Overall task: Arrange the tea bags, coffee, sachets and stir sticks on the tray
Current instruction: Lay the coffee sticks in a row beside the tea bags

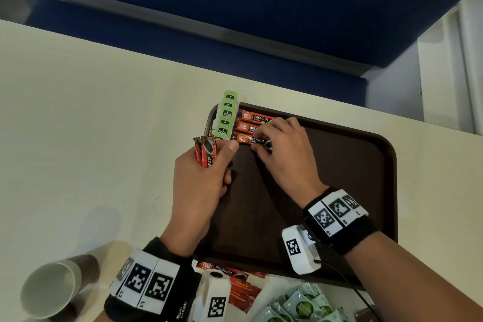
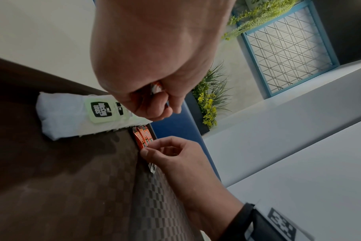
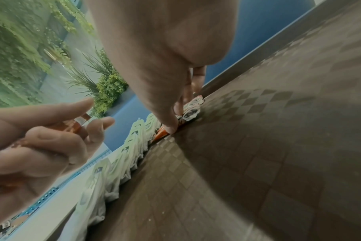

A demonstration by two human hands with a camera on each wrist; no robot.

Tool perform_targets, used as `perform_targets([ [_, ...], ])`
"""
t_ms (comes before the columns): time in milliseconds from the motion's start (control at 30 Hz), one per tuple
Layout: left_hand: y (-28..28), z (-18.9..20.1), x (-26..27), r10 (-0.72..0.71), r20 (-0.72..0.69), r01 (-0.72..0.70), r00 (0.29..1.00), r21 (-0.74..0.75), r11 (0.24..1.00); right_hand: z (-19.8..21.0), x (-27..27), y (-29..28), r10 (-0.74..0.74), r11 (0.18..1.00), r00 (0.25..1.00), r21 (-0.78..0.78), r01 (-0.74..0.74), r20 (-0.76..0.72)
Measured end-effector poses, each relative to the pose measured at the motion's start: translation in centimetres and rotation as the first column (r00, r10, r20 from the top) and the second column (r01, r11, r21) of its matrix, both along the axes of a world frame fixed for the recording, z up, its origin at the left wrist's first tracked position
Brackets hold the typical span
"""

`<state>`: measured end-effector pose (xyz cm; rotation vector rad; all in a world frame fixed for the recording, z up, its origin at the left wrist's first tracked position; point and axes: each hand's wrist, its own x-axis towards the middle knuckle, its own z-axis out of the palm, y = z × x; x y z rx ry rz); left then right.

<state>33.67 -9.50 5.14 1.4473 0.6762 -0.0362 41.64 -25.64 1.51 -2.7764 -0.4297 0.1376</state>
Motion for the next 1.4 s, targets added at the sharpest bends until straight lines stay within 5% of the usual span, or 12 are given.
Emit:
perform_targets([
  [333,0.1,0.0,-0.3,-0.020,-0.005,0.020,1.000,-0.005,1.000,0.0,0.3,-0.1,0.011,1.000,1.000,0.021,-0.011,0.012],
  [500,0.2,0.3,-0.1,-0.044,0.000,0.044,0.999,-0.049,0.998,0.8,-0.3,-0.8,-0.084,0.974,0.996,0.212,0.085,-0.016],
  [633,0.1,0.3,0.3,-0.032,-0.021,0.028,0.999,-0.174,0.984,2.9,-2.1,-1.7,-0.173,0.866,0.950,0.419,0.272,-0.259],
  [767,-0.5,0.4,0.1,-0.063,0.012,0.064,0.998,-0.161,0.985,5.0,-4.6,-1.7,-0.098,0.758,0.810,0.484,0.438,-0.579],
  [933,-1.3,0.1,0.1,-0.047,0.052,0.056,0.998,-0.176,0.983,6.7,-6.3,-0.8,0.029,0.514,0.706,0.616,0.597,-0.708],
  [1033,-1.4,0.0,0.2,-0.028,0.032,0.033,0.999,-0.167,0.985,6.7,-6.6,-0.9,0.029,0.453,0.705,0.638,0.623,-0.709],
  [1133,-1.0,0.1,0.2,0.028,0.017,-0.024,0.999,-0.209,0.978,6.6,-6.4,-1.5,-0.072,0.525,0.787,0.648,0.552,-0.612],
  [1267,-0.6,0.2,0.5,0.050,-0.003,-0.050,0.999,-0.228,0.972,6.2,-6.6,-2.5,-0.168,0.764,0.965,0.592,0.258,-0.204],
  [1400,-1.0,0.3,0.1,-0.035,0.000,0.034,0.999,-0.225,0.974,5.5,-7.0,-2.7,-0.093,0.851,0.996,0.519,0.079,0.001],
])
